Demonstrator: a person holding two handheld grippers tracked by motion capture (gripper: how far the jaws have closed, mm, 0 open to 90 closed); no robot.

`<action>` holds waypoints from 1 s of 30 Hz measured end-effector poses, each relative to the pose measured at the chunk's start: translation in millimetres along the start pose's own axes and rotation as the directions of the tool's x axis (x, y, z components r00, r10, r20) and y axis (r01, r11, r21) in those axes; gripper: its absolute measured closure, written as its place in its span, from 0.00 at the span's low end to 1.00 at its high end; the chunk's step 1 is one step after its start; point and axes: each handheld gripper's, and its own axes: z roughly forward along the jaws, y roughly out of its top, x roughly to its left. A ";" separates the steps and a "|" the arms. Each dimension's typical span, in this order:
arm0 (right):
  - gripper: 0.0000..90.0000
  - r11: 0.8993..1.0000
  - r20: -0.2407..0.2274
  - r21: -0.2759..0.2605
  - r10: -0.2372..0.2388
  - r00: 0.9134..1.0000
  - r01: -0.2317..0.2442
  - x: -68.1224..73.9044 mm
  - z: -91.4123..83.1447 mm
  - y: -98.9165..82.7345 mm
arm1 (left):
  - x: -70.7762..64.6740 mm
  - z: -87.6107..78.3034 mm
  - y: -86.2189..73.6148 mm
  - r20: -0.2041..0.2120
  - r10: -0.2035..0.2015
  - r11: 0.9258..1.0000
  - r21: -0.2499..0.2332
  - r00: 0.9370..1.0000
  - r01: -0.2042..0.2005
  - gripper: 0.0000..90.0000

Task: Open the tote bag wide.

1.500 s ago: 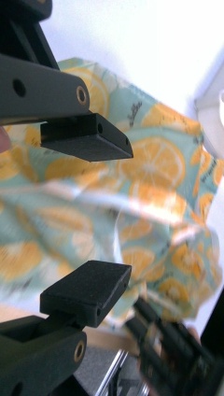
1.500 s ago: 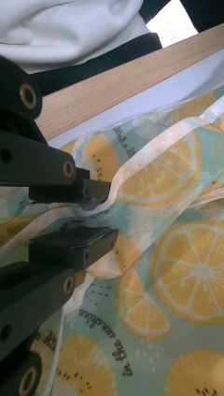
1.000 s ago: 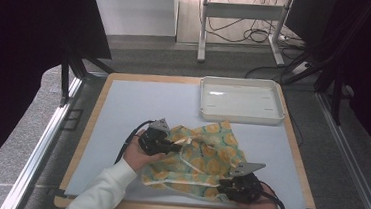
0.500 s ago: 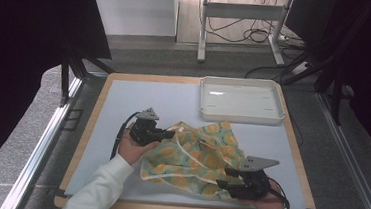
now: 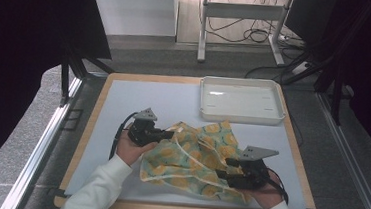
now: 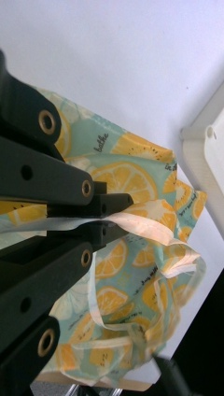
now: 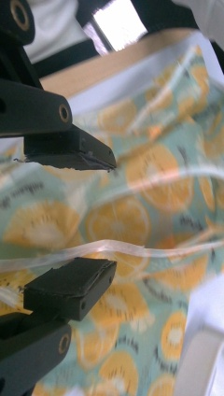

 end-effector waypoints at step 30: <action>0.42 0.995 0.020 0.093 -0.049 0.999 0.047 10.6 53.7 29.8 | 6.9 1.1 -4.9 -0.002 -0.032 0.999 0.003 0.999 0.032 0.99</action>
